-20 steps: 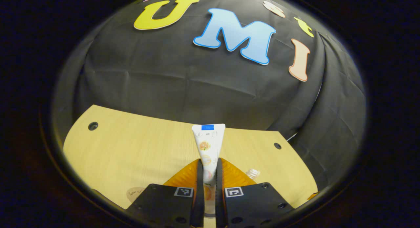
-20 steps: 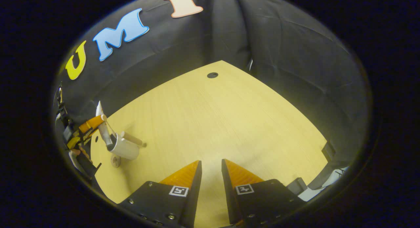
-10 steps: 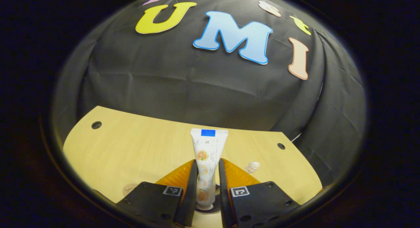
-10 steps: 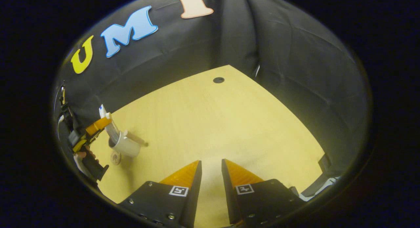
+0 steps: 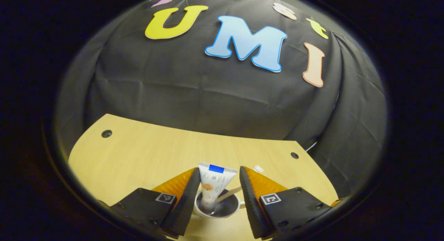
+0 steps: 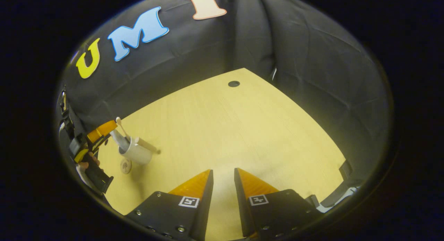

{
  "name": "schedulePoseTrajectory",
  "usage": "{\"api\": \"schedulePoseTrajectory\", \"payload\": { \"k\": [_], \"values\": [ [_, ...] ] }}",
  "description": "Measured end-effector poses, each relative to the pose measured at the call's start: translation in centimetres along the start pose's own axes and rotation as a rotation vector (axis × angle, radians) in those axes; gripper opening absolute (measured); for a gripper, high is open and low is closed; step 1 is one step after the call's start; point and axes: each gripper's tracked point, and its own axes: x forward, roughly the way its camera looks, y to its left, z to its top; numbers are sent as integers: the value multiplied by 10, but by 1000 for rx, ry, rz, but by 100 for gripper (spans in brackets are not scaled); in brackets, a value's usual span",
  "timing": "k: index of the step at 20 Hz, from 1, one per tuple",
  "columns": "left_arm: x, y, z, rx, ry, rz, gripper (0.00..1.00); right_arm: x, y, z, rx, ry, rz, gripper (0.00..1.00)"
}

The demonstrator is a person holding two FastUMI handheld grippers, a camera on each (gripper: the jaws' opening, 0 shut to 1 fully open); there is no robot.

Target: Put the toothbrush and toothpaste on the desktop into the cup, then pick up the cup and place it on the coaster on the desktop.

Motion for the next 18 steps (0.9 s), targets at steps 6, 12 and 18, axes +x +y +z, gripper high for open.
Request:
{"api": "schedulePoseTrajectory", "payload": {
  "k": [6, 12, 18],
  "values": [
    [-53, 22, 26, -16, -58, 0, 96, -2, 28, 13, -121, -20, 76, 37],
    [-127, 88, 35, -37, -79, 90, 96, 1, 70, 33, -320, -9, 183, 37],
    [-197, 129, 34, -51, -90, 169, 96, 22, 107, 34, -553, 63, 235, 37]
  ]
}}
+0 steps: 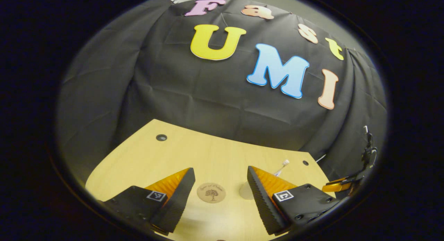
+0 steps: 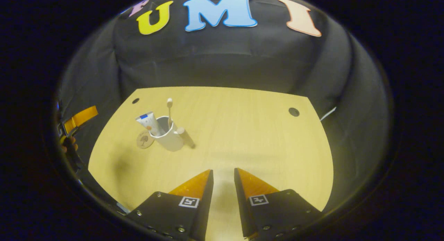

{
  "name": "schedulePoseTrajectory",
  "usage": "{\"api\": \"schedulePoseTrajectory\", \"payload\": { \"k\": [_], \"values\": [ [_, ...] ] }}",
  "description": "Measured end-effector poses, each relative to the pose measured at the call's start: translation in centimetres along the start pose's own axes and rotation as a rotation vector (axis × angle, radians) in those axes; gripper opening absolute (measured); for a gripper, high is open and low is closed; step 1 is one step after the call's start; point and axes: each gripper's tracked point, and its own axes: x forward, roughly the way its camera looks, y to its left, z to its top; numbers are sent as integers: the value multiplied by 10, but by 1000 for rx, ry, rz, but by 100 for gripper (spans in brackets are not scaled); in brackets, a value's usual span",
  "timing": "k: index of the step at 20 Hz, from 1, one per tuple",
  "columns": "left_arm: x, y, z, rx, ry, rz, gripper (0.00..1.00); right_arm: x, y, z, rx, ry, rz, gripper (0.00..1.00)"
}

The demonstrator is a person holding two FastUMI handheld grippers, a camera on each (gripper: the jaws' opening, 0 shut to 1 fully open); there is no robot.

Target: Put the toothbrush and toothpaste on the desktop into the cup, then pick up the cup and place it on the coaster on the desktop.

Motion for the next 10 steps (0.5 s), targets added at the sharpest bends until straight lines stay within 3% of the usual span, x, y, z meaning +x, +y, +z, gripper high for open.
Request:
{"api": "schedulePoseTrajectory", "payload": {
  "k": [3, 5, 7, 9, 10],
  "values": [
    [-25, 10, -7, -32, 19, 13, 96, 17, 12, 4, -123, 55, 35, 37],
    [-37, 15, -17, -46, 34, 27, 96, 29, 23, 5, -168, 91, 72, 55],
    [-47, 20, -25, -53, 42, 42, 97, 38, 34, 9, -211, 121, 112, 63],
    [-56, 18, -32, -70, 53, 46, 97, 52, 41, 16, -271, 140, 134, 63],
    [-60, 16, -37, -78, 63, 46, 96, 58, 44, 20, -301, 150, 147, 69]
  ]
}}
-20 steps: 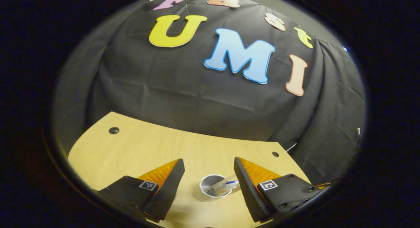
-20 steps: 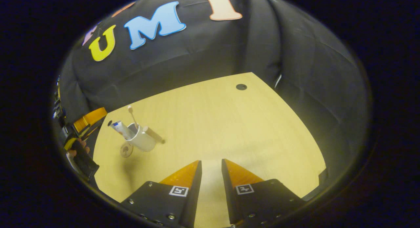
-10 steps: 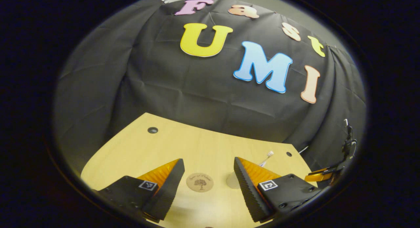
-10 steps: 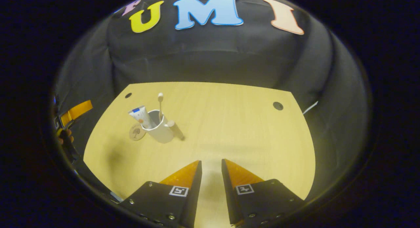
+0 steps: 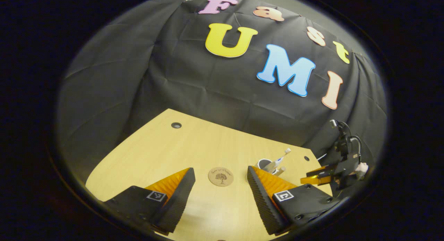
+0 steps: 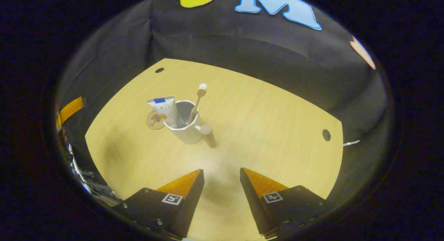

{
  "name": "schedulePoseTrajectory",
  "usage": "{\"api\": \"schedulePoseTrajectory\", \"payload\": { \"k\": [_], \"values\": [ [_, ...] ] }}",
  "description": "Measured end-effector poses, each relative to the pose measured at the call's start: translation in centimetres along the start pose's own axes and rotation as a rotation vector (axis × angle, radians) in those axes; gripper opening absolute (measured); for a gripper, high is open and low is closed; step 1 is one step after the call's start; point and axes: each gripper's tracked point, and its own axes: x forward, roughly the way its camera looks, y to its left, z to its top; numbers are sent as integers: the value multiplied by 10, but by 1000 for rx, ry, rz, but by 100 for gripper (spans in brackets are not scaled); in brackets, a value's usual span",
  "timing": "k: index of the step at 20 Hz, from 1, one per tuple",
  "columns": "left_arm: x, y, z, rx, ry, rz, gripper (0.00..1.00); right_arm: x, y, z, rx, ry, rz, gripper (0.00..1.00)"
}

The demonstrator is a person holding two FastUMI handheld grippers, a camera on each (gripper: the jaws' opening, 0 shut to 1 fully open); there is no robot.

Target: Put the toothbrush and toothpaste on the desktop into the cup, then pick up the cup and place it on the coaster on the desktop.

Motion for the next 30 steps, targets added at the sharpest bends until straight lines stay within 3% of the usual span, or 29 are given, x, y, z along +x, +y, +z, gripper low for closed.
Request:
{"api": "schedulePoseTrajectory", "payload": {
  "k": [2, 3, 4, 8, 16, 25, 27, 30],
  "values": [
    [-5, 0, -11, -10, 18, 11, 96, 11, -4, 16, -77, 14, 8, 75],
    [-5, 0, -16, -15, 26, 21, 93, 16, -4, 24, -116, 23, 22, 75],
    [-7, 0, -21, -20, 34, 31, 97, 20, -3, 31, -162, 37, 40, 75],
    [-13, 1, -39, -45, 58, 69, 97, 43, -1, 56, -362, 87, 76, 74],
    [-22, 7, -87, -119, 126, 155, 97, 69, 14, 60, -601, 208, 163, 75],
    [-25, 6, -118, -201, 167, 217, 97, 102, 40, 55, -671, 312, 239, 72],
    [-26, 9, -116, -205, 165, 228, 93, 111, 44, 51, -682, 340, 246, 71],
    [-27, 19, -114, -219, 157, 253, 97, 117, 48, 48, -710, 373, 251, 57]
  ]
}}
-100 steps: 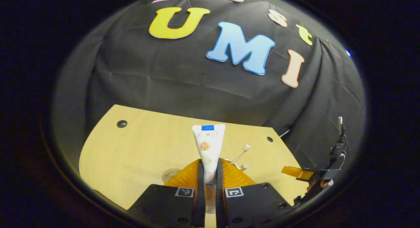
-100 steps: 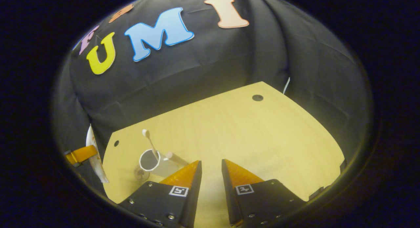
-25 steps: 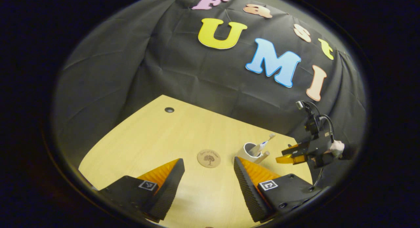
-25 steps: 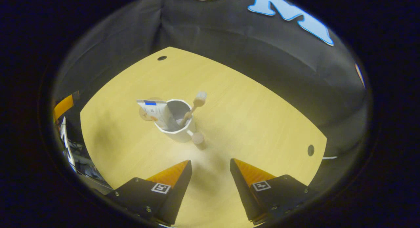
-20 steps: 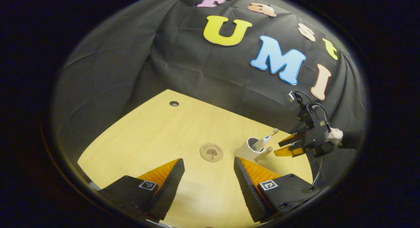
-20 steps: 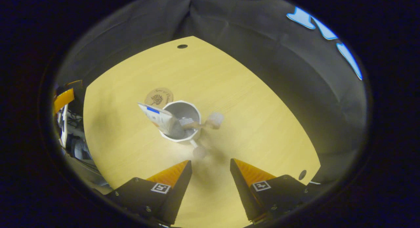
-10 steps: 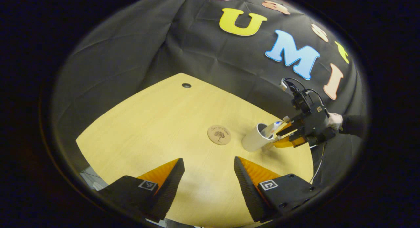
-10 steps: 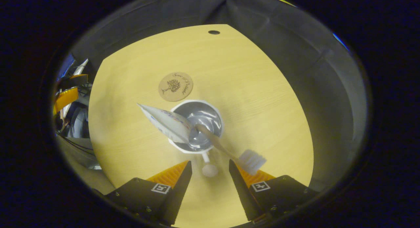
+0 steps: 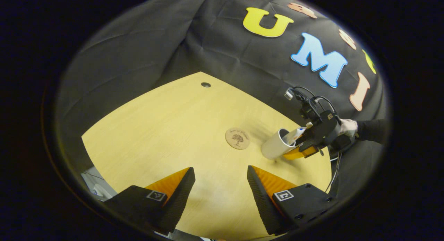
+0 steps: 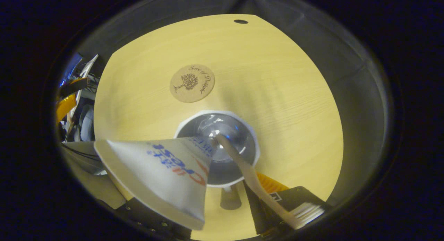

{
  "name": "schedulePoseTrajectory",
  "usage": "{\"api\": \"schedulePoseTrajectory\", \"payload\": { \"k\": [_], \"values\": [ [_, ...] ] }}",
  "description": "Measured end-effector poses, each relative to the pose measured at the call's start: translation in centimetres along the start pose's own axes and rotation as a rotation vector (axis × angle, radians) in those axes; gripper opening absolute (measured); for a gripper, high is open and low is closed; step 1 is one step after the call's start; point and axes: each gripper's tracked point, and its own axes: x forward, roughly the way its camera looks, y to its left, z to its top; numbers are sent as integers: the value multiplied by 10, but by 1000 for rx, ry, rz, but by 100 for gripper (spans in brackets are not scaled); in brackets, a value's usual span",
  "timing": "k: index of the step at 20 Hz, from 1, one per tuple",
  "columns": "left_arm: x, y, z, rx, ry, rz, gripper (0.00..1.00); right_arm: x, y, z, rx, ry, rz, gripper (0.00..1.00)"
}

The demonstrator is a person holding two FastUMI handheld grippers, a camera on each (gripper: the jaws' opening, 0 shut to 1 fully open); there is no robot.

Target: Put the toothbrush and toothpaste on the desktop into the cup, then pick up the cup and place it on the coaster on the desktop.

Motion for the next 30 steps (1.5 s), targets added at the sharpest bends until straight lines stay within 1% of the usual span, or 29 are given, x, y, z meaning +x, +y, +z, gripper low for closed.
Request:
{"api": "schedulePoseTrajectory", "payload": {
  "k": [1, 2, 4, 5, 6, 9, 10, 11, 13, 14, 15, 18, 20, 21, 22, 25, 27, 30],
  "values": [
    [1, 2, 0, -13, -3, 7, 93, 3, 4, -1, -6, 14, 13, 52],
    [1, 6, 0, -26, -3, 14, 97, 7, 2, -2, -16, 21, 9, 47],
    [2, 10, -3, -46, 1, 28, 97, 12, 5, -4, -25, 41, 17, 37],
    [2, 12, -2, -53, -1, 34, 97, 9, -1, -2, -33, 31, -8, 32],
    [5, 13, -3, -59, -3, 37, 97, 18, 1, -5, -37, 32, -6, 27],
    [7, 11, 0, -76, -13, 34, 97, 14, 0, -6, -47, 30, -13, 24],
    [8, 10, 1, -74, -14, 35, 93, 15, 0, -7, -55, 30, -21, 24],
    [9, 9, 2, -69, -15, 34, 97, 15, 1, -7, -65, 30, -20, 25],
    [9, 8, 1, -60, -18, 30, 97, 16, -1, -9, -67, 32, -37, 18],
    [10, 8, 1, -59, -18, 28, 97, 15, -1, -9, -62, 34, -42, 18],
    [9, 6, 0, -58, -16, 26, 97, 12, -2, -10, -54, 38, -44, 14],
    [7, 5, 0, -57, -22, 15, 97, 11, -9, -14, -45, 32, -75, 14],
    [7, 4, 0, -60, -25, 13, 97, 7, -8, -14, -13, 21, -74, 14],
    [8, 4, 0, -65, -26, 12, 93, 4, -8, -13, 6, 18, -67, 14],
    [9, 4, 0, -72, -26, 11, 97, 0, -9, -11, 16, 11, -71, 14],
    [10, 5, -1, -86, -30, 13, 97, -11, -6, -1, 57, -1, -69, 14],
    [10, 6, -1, -82, -31, 17, 97, -16, 0, 16, 66, -22, -64, 14],
    [5, 14, -3, -86, -30, 30, 97, -16, 20, 50, 64, -56, -21, 14]
  ]
}}
